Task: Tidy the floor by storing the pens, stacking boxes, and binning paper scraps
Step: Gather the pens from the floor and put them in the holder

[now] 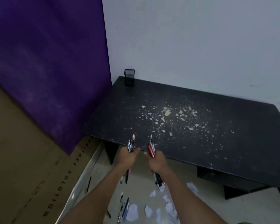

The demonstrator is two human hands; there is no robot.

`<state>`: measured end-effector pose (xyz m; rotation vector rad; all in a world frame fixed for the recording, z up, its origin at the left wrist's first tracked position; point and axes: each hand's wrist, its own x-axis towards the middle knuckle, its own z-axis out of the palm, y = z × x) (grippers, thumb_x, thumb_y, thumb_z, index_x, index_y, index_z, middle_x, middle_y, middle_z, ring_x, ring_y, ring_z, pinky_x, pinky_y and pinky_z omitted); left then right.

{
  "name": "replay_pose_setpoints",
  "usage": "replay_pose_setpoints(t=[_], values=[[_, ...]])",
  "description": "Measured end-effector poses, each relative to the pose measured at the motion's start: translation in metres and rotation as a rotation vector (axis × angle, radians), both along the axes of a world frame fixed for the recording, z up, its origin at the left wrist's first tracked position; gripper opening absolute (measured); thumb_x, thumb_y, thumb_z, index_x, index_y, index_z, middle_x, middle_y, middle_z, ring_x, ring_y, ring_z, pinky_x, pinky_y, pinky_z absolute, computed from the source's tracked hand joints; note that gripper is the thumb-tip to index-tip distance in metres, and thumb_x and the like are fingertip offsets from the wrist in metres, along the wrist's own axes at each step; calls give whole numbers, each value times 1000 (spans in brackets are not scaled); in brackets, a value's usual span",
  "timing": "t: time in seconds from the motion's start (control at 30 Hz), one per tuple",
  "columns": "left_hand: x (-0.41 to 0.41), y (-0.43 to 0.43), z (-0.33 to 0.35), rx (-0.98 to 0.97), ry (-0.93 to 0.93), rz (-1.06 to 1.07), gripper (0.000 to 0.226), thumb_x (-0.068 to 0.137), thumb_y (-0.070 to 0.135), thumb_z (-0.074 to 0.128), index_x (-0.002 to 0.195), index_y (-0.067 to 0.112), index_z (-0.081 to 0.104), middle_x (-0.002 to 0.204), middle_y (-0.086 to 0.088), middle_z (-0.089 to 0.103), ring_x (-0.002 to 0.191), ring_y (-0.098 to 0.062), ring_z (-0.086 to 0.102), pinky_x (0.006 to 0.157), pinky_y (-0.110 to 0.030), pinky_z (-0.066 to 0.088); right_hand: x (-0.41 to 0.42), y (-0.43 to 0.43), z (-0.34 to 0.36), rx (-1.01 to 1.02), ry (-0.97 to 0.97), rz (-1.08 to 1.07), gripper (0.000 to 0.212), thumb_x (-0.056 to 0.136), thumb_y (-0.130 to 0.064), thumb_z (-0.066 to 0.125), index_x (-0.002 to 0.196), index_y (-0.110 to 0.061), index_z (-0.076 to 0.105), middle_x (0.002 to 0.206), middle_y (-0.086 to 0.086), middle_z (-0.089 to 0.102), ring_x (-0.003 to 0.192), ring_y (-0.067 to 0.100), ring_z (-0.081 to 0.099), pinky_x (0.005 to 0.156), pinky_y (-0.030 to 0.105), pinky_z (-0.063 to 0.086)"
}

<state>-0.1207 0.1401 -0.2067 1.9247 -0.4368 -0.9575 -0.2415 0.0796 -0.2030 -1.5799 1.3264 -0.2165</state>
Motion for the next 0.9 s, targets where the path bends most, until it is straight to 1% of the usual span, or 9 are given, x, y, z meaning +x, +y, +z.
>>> replay_pose_setpoints(t=[0.07,0.17,0.23,0.33,0.4,0.5,0.63,0.77,0.9], values=[[6,-10,20,-13,-65,29,37,83,33,68,56,16,49,51,-2,50,51,-21,50,59,-29,43,3,-14,18,-50,2,-1,30,93,-35,59,77,-10,52,67,7,54,61,21,54,57,28,44],[16,-30,49,-103,-83,62,36,86,31,64,58,16,47,54,-2,49,59,-22,50,63,-31,43,13,-37,45,-87,-30,-17,31,92,-37,59,77,-10,53,68,6,54,60,20,53,55,26,42],[22,-43,68,-149,-78,70,37,88,32,62,59,17,46,54,-3,48,57,-21,48,63,-34,42,22,-51,63,-123,-59,-42,32,92,-37,60,76,-10,51,64,6,53,55,20,53,48,24,43],[36,-61,93,-197,-64,17,33,92,30,59,65,16,47,55,-4,46,51,-20,44,60,-37,40,37,-69,85,-171,-71,-69,32,91,-37,60,84,-7,54,66,6,54,51,16,52,38,19,36],[49,-73,109,-228,-56,-17,31,93,28,57,67,15,47,56,-4,45,50,-19,42,62,-36,39,50,-83,96,-196,-93,-97,34,91,-38,60,89,-4,57,72,9,56,57,19,54,43,22,36],[77,-91,129,-282,-60,-27,29,94,26,56,70,16,46,58,-3,44,49,-16,41,63,-36,38,78,-101,112,-239,-148,-117,34,91,-38,60,84,-5,54,72,11,55,60,21,53,48,25,36],[120,-111,143,-309,-89,-33,27,95,28,55,71,17,46,59,-3,45,49,-16,42,59,-34,40,118,-123,124,-264,-188,-138,35,92,-37,60,75,-9,50,63,7,51,53,19,49,47,25,36],[160,-131,147,-337,-97,6,25,93,30,56,73,17,49,59,-2,47,46,-13,43,43,-25,38,149,-146,131,-260,-261,-195,33,92,-36,61,75,-9,50,61,7,52,50,20,52,44,25,41],[184,-151,147,-351,-105,18,26,92,31,58,70,19,48,58,0,48,48,-13,45,43,-25,38,171,-170,131,-275,-269,-226,35,91,-36,61,69,-13,46,63,11,54,54,25,54,55,35,48]])
